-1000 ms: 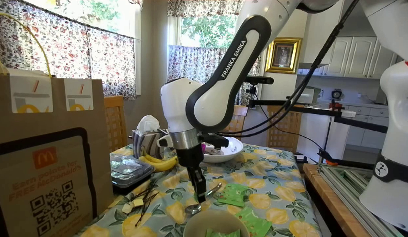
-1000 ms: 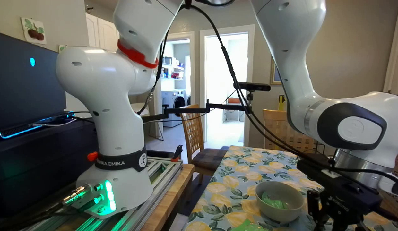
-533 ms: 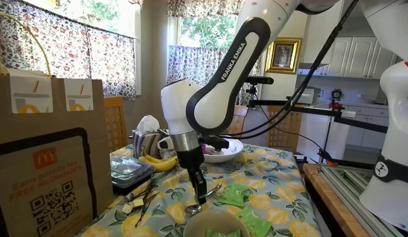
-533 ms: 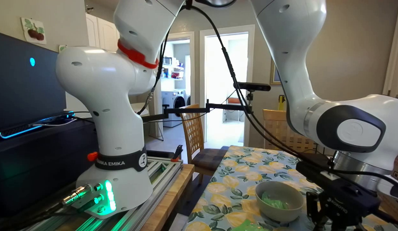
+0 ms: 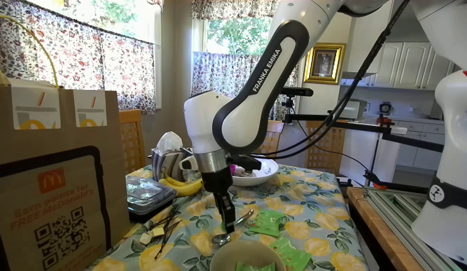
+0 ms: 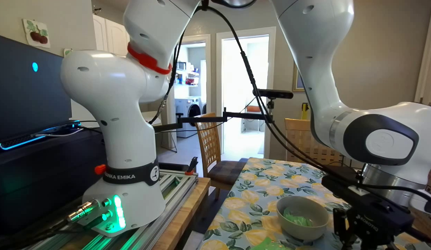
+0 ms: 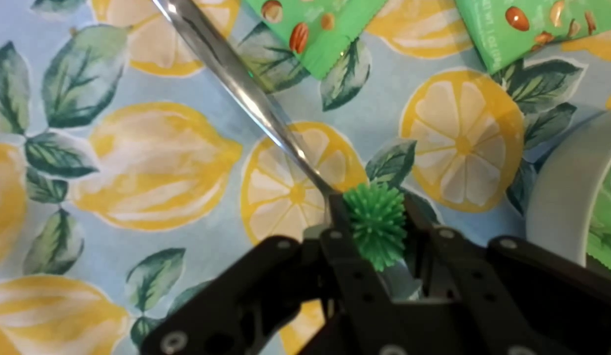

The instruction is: Put the green ball on the silver spoon then use the spoon to place the ball in the grey bowl.

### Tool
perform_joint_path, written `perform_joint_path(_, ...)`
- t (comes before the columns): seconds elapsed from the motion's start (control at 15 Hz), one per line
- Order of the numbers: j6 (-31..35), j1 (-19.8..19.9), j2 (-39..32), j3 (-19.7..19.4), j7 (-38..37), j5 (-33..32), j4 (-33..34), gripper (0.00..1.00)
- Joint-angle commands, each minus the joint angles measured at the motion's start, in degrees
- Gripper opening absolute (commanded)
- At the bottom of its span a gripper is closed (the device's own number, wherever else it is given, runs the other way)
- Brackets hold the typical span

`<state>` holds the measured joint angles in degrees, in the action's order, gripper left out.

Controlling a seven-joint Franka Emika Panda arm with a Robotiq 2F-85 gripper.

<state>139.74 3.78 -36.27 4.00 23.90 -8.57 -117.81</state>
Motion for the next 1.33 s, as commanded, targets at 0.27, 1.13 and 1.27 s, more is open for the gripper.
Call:
perform_joint_path(0.27,0.22,-0.17,-1.72,-0.26,0.65,-1.3,1.47,0.53)
perform_joint_path(1.13,6.32,-3.71,1.21,-6.74,-13.94,-2.4,-2.25,1.0)
perform_joint_path(1.27,6.71,-5.3,1.64,-9.79,-19.45,-3.61,-3.31,1.0)
